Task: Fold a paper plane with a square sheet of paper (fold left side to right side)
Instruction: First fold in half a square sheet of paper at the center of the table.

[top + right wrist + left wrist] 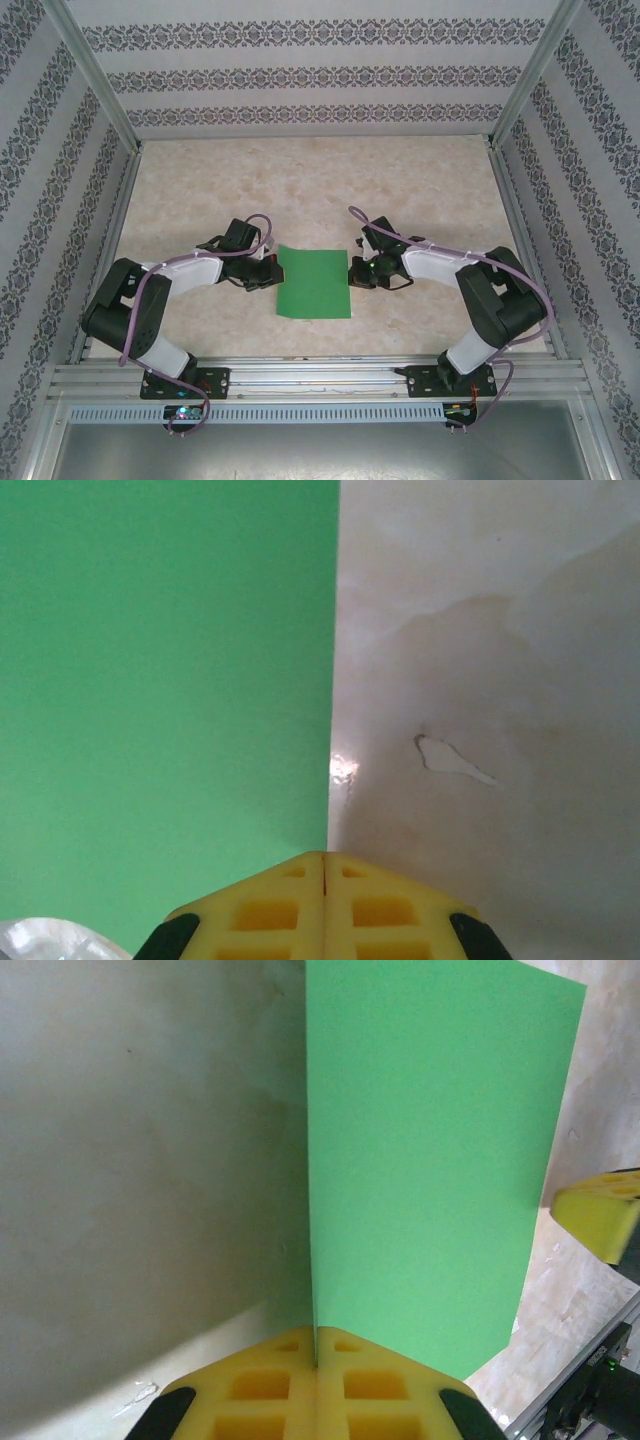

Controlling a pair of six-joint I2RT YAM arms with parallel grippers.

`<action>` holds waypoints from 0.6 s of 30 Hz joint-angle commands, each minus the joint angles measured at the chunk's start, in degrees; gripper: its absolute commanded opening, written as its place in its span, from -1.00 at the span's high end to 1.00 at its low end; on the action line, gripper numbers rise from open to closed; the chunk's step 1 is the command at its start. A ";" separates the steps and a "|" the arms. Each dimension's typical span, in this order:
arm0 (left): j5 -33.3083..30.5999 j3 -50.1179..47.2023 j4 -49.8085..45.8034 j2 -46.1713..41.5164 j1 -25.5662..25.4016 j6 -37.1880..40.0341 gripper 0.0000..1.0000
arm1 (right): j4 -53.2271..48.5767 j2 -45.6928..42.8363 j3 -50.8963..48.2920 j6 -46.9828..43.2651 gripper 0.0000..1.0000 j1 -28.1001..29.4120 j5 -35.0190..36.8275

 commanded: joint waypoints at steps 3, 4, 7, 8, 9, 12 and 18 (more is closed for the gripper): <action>1.54 0.81 0.29 -2.22 -0.59 -1.23 0.83 | -0.13 2.39 1.50 0.46 0.92 0.92 2.02; 1.88 0.83 0.55 -2.40 -0.61 -1.38 0.82 | -0.33 2.65 1.50 0.36 0.92 1.00 2.07; 3.11 1.15 1.25 -3.25 -0.77 -1.85 0.73 | -0.83 3.35 1.59 0.16 0.92 1.17 2.50; 3.50 1.27 1.49 -3.45 -0.91 -1.97 0.69 | -0.96 3.55 1.59 0.09 0.92 1.26 2.66; 3.80 1.41 1.69 -3.60 -1.07 -2.26 0.63 | -0.99 3.72 1.59 0.07 0.92 1.35 2.68; 5.14 1.74 3.06 -4.05 -1.59 -3.21 0.36 | -1.06 4.24 1.63 0.09 0.92 1.49 2.81; 6.95 2.70 6.22 -4.09 -3.04 -5.10 0.08 | -1.13 4.96 1.62 0.16 0.93 1.70 3.03</action>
